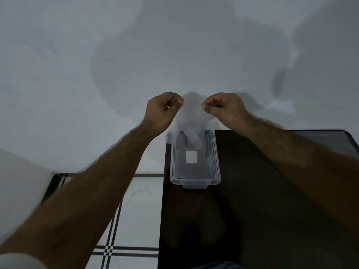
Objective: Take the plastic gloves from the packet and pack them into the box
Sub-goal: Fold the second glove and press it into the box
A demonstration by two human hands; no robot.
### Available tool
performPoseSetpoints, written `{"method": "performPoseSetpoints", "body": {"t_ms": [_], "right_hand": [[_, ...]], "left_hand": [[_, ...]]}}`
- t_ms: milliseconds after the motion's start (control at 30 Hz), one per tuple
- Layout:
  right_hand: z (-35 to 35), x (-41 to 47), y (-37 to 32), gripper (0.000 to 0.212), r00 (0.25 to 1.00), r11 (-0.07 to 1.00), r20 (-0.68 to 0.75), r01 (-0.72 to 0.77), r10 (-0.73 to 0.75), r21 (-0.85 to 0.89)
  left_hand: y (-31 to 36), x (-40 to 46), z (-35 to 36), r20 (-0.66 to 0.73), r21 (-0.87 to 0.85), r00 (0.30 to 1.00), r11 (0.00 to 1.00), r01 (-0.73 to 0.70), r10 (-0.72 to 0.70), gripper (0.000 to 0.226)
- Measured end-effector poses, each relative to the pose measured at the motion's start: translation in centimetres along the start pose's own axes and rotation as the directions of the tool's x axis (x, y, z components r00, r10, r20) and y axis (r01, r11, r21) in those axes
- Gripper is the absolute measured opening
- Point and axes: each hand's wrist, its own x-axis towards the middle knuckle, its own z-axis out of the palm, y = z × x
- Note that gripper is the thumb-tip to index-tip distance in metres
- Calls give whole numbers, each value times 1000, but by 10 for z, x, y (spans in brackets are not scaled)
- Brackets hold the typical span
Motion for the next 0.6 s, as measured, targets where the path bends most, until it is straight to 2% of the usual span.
{"method": "performPoseSetpoints", "body": {"t_ms": [167, 333, 433, 500, 600], "right_hand": [[10, -27, 18, 12, 988, 989, 92, 131, -125, -70], [25, -31, 52, 16, 978, 975, 167, 152, -125, -163], [30, -28, 77, 15, 958, 946, 242, 214, -155, -243], [32, -27, 92, 16, 943, 918, 309, 227, -124, -325], [37, -29, 105, 15, 908, 860, 404, 294, -114, -417]], "left_hand": [[-7, -35, 0, 42, 169, 981, 966, -194, 190, 16], [-32, -55, 12, 188, 363, 942, 871, -331, 279, 19], [-52, -59, 20, 315, 416, 904, 815, -404, 287, 18], [-63, -64, 25, 372, 449, 884, 779, -438, 282, 18], [-82, -72, 31, 441, 501, 870, 744, -441, 219, 21]]}}
